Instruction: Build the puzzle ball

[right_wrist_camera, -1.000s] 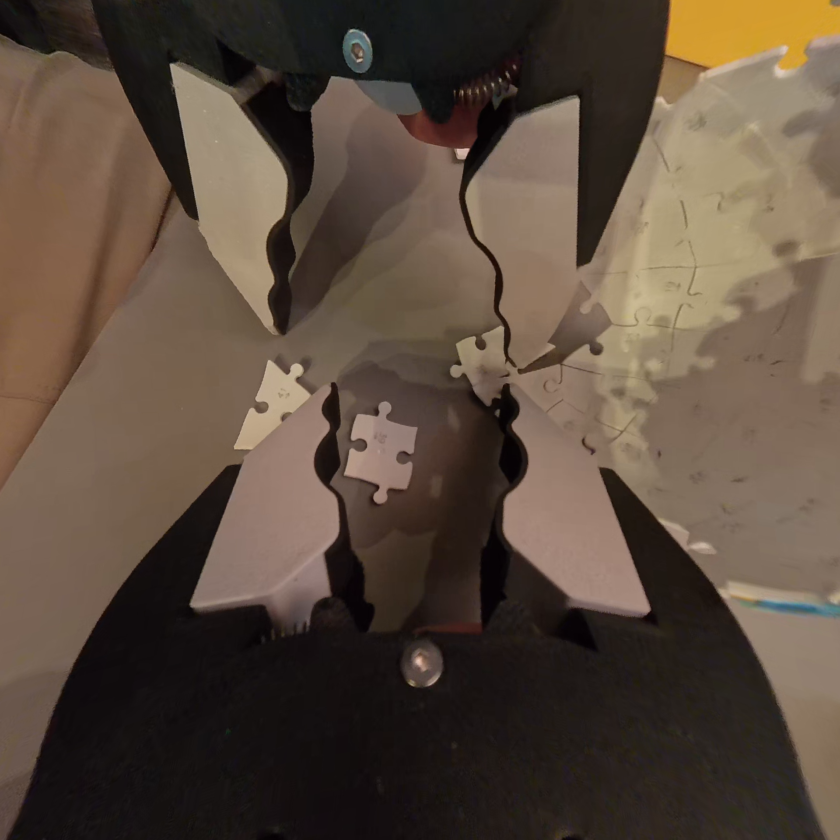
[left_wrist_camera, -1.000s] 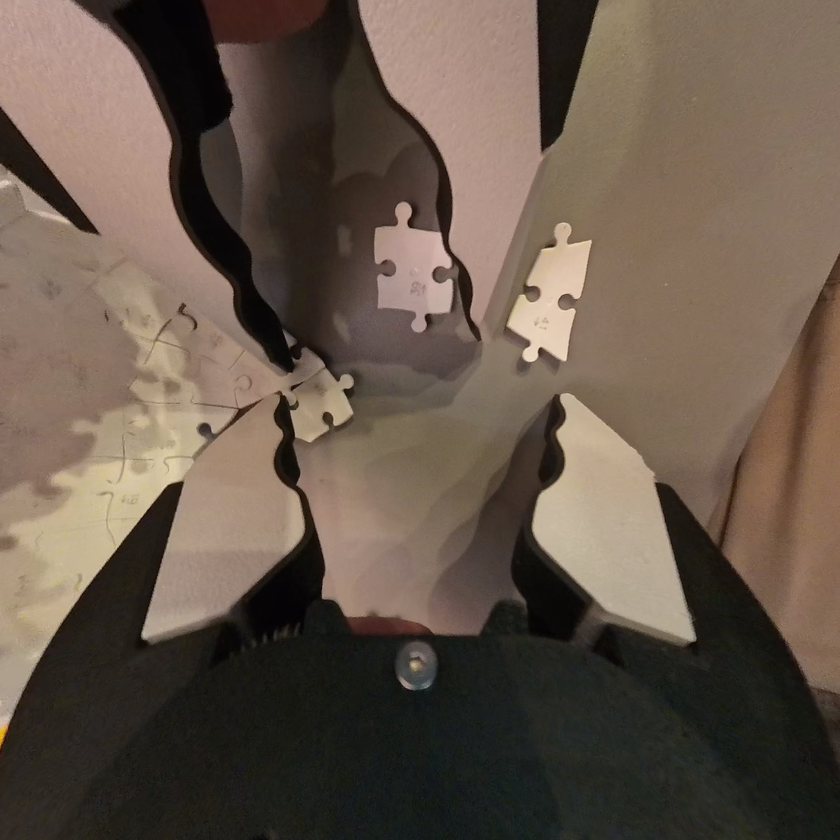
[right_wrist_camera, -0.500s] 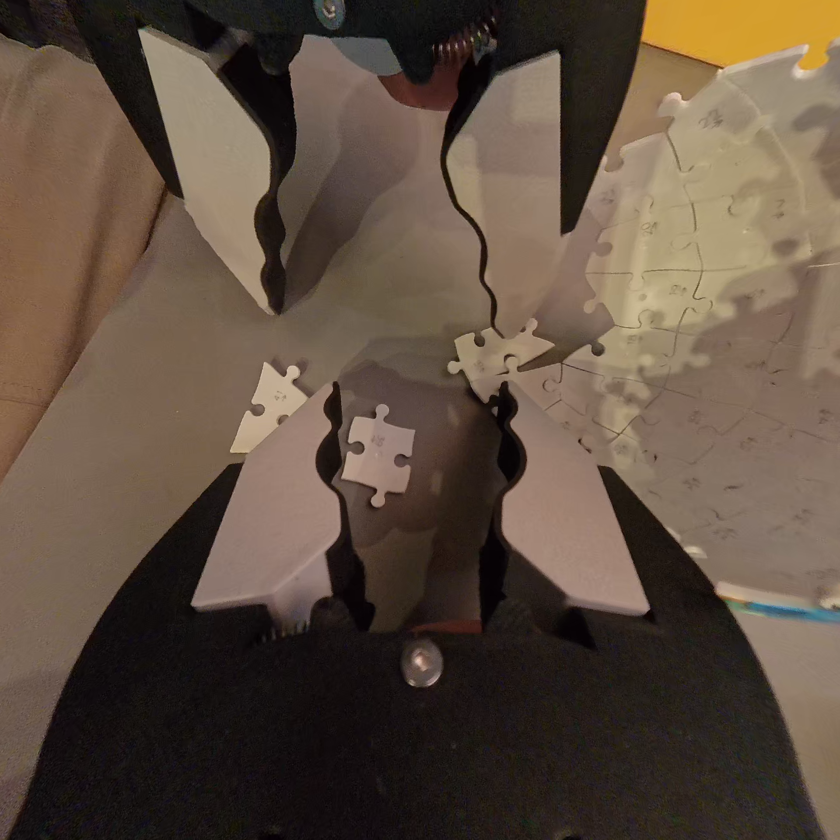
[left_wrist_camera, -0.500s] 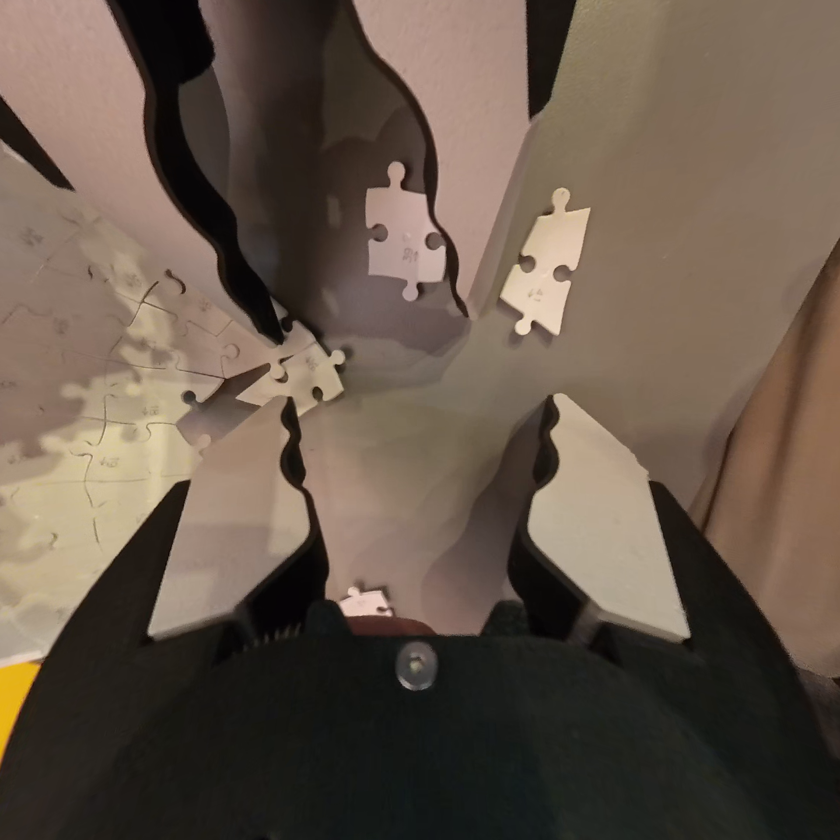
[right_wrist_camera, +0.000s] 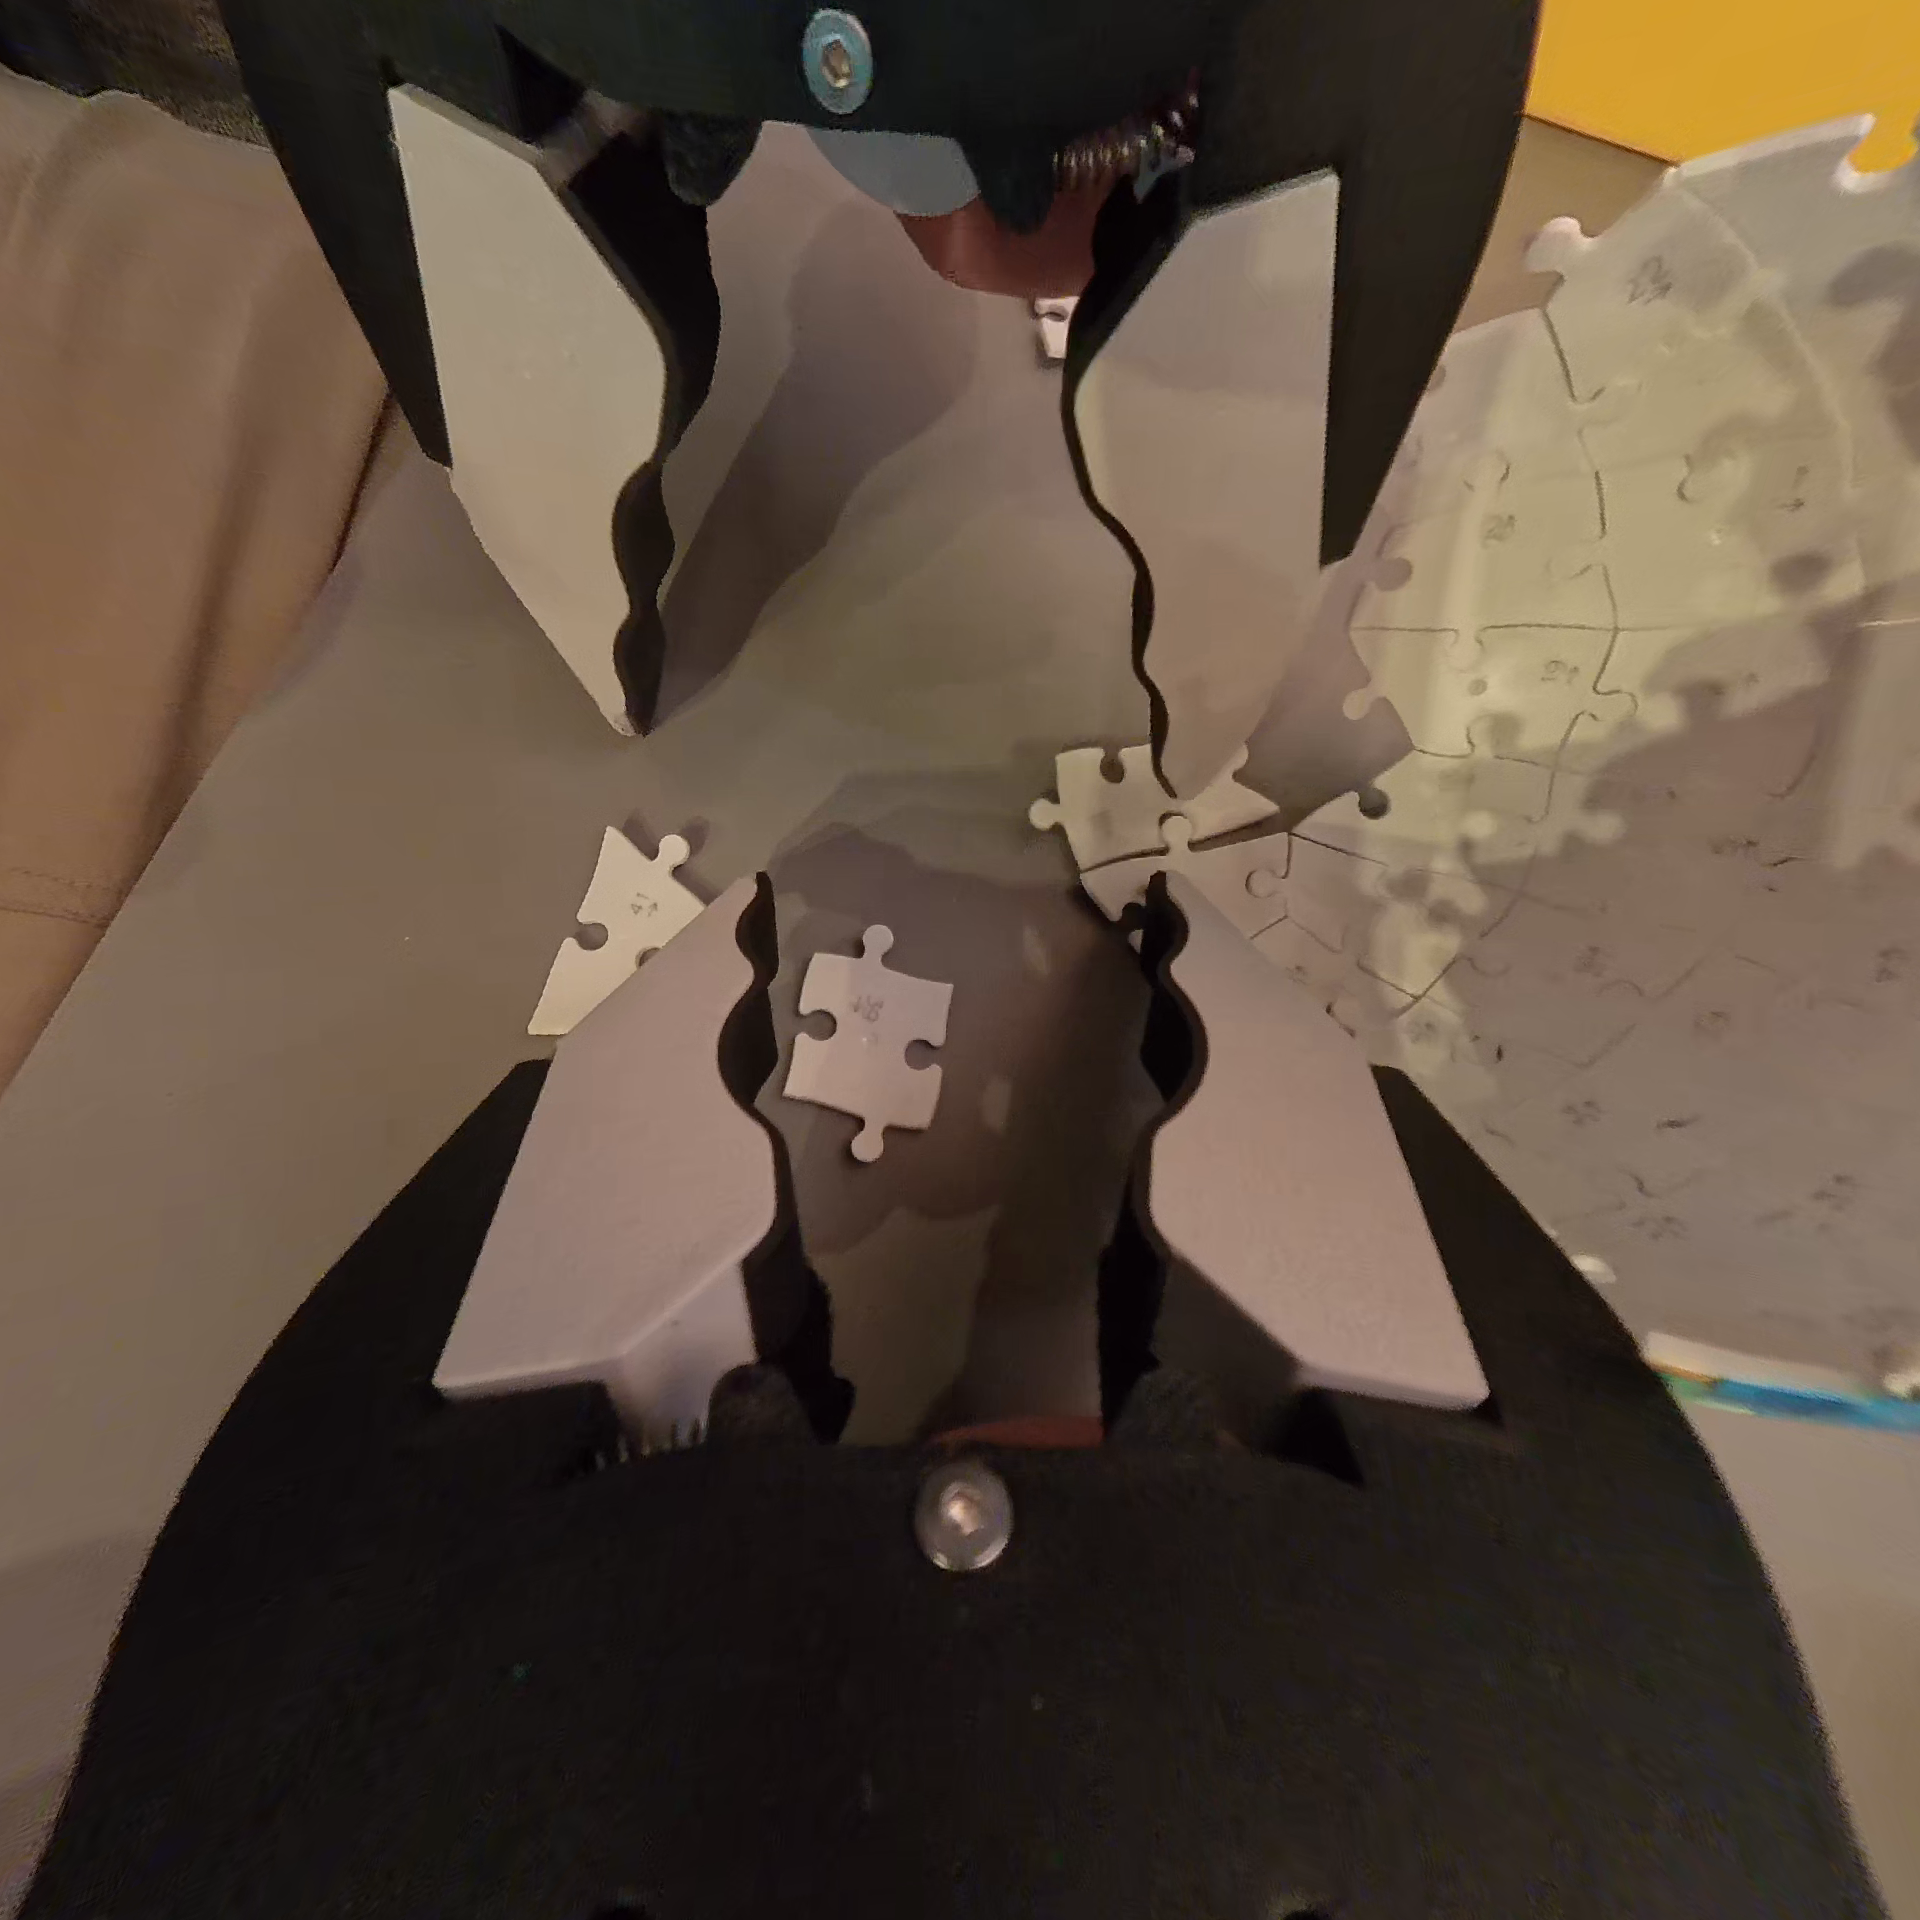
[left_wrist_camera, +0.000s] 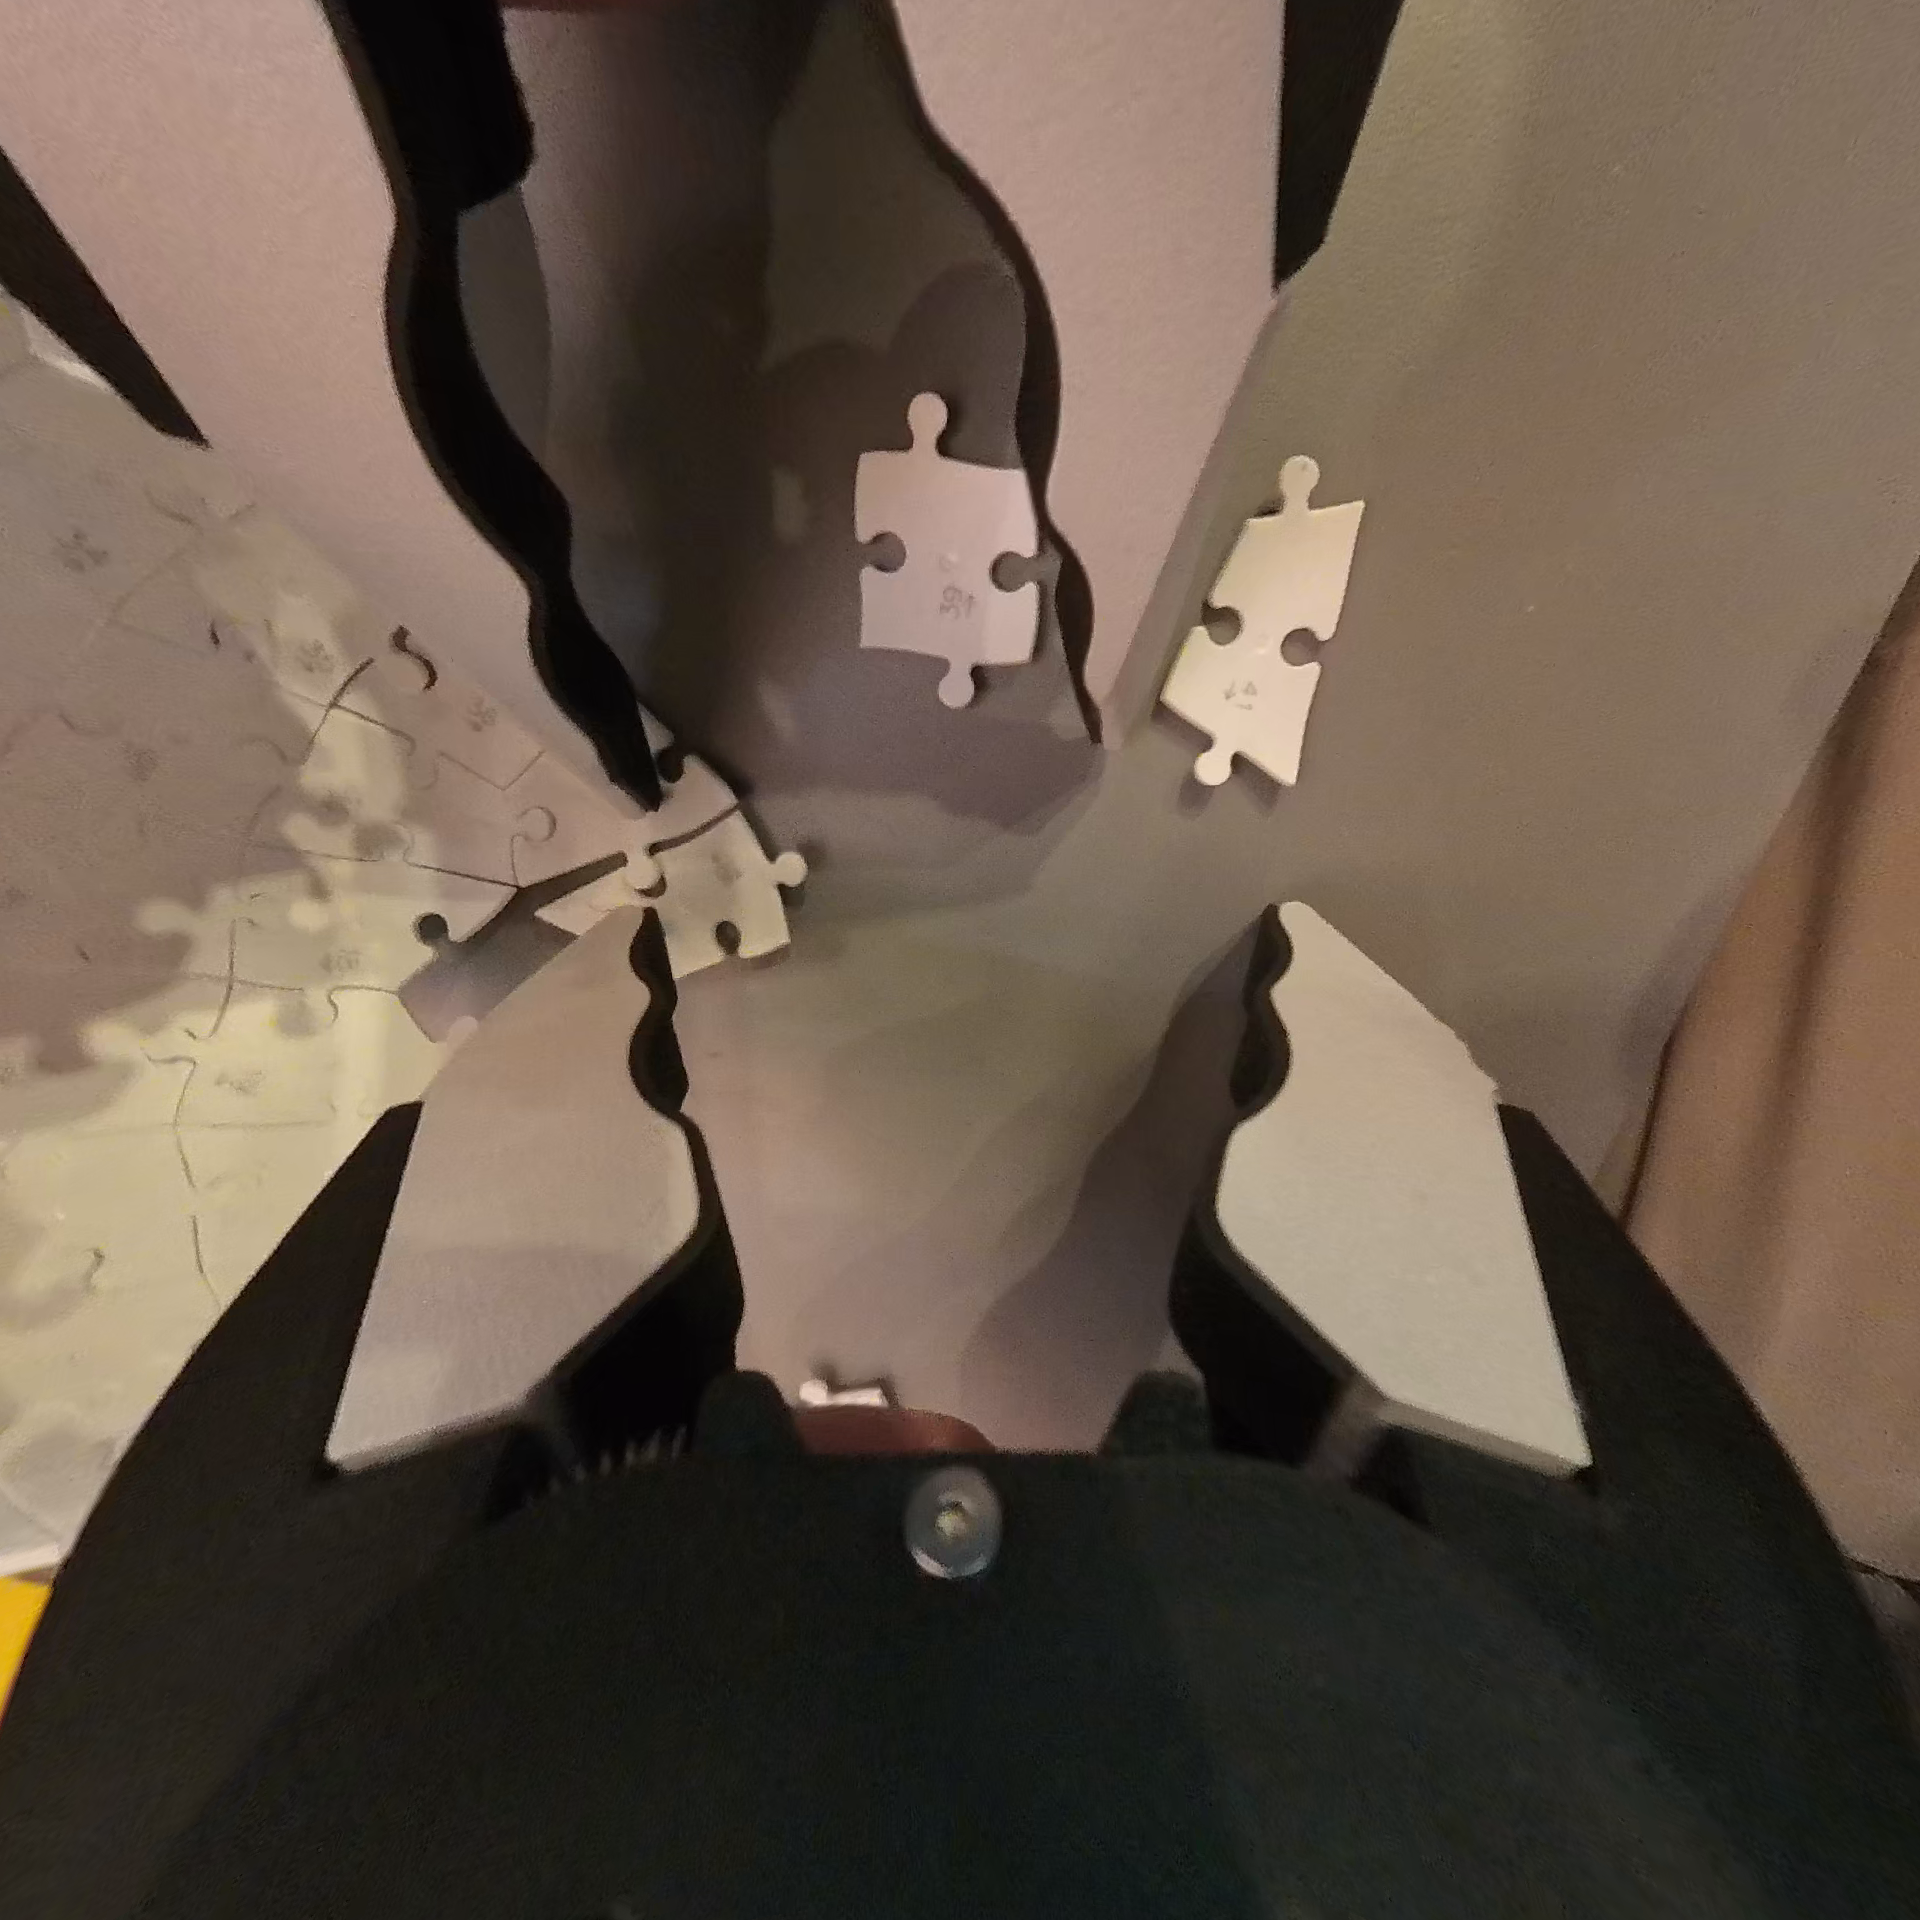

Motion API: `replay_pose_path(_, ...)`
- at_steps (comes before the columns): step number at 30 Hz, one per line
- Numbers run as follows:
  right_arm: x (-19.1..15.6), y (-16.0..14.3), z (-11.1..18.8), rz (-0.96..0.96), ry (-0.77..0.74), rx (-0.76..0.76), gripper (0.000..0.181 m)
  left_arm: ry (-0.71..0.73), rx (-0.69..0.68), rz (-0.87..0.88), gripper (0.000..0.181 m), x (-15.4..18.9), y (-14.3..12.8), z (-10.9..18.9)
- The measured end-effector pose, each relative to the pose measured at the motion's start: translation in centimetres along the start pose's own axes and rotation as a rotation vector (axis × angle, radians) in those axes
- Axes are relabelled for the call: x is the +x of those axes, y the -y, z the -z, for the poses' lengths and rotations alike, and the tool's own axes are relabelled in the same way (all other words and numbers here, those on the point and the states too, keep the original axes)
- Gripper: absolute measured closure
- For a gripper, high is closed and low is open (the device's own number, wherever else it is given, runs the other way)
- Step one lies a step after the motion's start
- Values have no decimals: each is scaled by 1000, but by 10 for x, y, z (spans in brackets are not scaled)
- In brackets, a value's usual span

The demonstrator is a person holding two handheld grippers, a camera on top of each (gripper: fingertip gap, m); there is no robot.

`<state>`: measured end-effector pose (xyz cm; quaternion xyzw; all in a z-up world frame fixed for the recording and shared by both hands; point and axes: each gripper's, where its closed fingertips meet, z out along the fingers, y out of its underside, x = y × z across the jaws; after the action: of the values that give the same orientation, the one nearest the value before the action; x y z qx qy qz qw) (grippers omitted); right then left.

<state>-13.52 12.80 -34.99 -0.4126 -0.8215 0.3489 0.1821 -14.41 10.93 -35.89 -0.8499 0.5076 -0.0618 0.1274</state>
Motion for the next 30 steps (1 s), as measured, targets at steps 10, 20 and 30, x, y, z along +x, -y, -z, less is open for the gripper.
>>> replay_pose_path(10, 0, 0, -1, 8, -5, -4, 110, 0, 25, 13, 75, 0, 4, -1)
replay_pose_path(20, 0, 0, -1, 7, -7, -4, 110, 46, 76, 78, 85, 5, 3, 7)
replay_pose_path(30, 0, 0, 0, 5, -1, -2, 110, 37, 81, 96, 85, 4, -1, 3)
